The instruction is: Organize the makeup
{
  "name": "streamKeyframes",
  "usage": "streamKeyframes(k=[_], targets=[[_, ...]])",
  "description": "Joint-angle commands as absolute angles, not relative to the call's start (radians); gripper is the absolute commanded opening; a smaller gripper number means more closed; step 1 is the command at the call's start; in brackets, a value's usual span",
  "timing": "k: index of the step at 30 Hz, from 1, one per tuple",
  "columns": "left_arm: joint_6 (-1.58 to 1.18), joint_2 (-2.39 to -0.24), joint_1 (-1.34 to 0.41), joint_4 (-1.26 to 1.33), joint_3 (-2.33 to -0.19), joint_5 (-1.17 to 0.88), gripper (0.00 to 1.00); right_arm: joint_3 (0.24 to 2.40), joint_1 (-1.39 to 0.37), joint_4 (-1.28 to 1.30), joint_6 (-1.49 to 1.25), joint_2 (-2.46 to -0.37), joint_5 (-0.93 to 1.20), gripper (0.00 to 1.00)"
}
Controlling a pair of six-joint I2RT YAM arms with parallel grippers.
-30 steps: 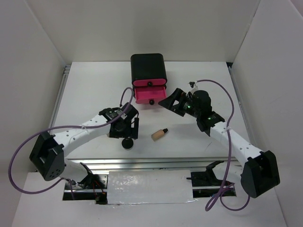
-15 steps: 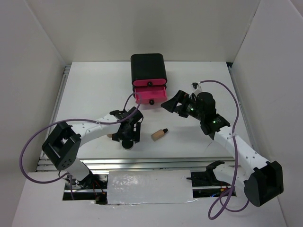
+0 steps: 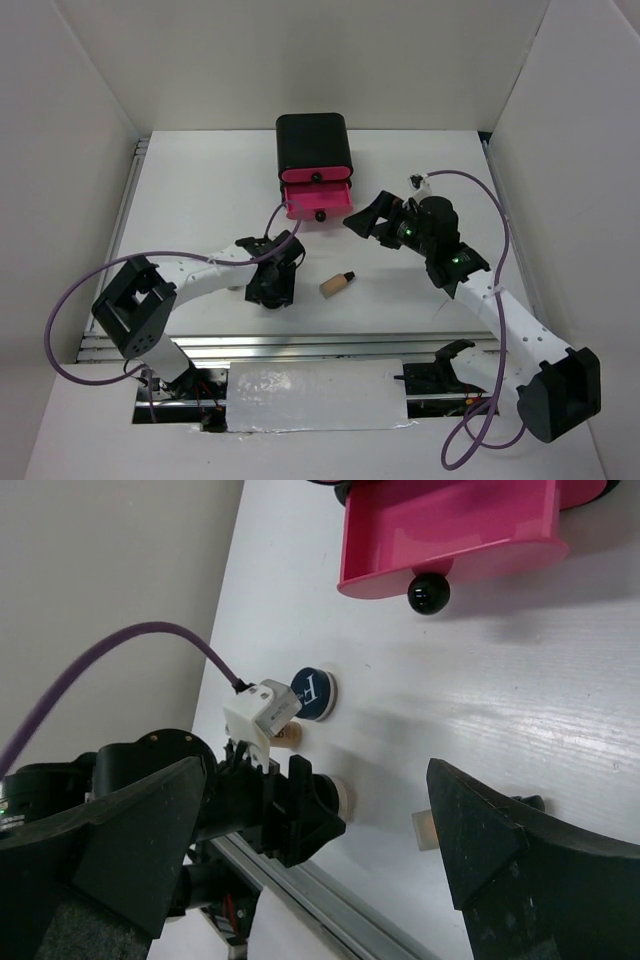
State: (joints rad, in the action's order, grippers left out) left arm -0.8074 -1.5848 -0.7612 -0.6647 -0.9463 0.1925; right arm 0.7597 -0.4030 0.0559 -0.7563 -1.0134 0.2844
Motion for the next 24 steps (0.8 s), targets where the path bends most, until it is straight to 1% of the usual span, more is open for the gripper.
streamKeyframes(k=[1,4,8,9,14,20,24], targets=[[-0.772,-1.592,-0.775,-0.686,-1.037,0.202,0.28,0.808,-0.402,0.067,-0.732,-0.979,0.253,1.00],[-0.762,-1.588,-0.795,-0.756,-1.136,0.229,0.25,0.808,-0.396,0.080,-0.726,-0.965,0.238,1.00],[-0.735,-1.586,-0.802,-0.842,-1.311,0.274,0.27,0.813,-0.379,0.109,-0.727,-0.943,0.189,1.00],[-0.721,-1.597,-0.802,-0.862,-1.401,0.293,0.28,0.815,-0.373,0.126,-0.732,-0.934,0.173,1.00],[-0.632,-1.741,-0.796,-0.911,-1.685,0.411,0.29,0.833,-0.331,0.164,-0.752,-0.934,0.159,1.00],[-0.606,-1.929,-0.747,-0.868,-1.866,0.446,0.27,0.864,-0.311,0.192,-0.747,-0.913,0.186,1.00],[-0.611,-1.993,-0.729,-0.812,-1.937,0.517,0.26,0.905,-0.307,0.227,-0.719,-0.908,0.196,1.00]])
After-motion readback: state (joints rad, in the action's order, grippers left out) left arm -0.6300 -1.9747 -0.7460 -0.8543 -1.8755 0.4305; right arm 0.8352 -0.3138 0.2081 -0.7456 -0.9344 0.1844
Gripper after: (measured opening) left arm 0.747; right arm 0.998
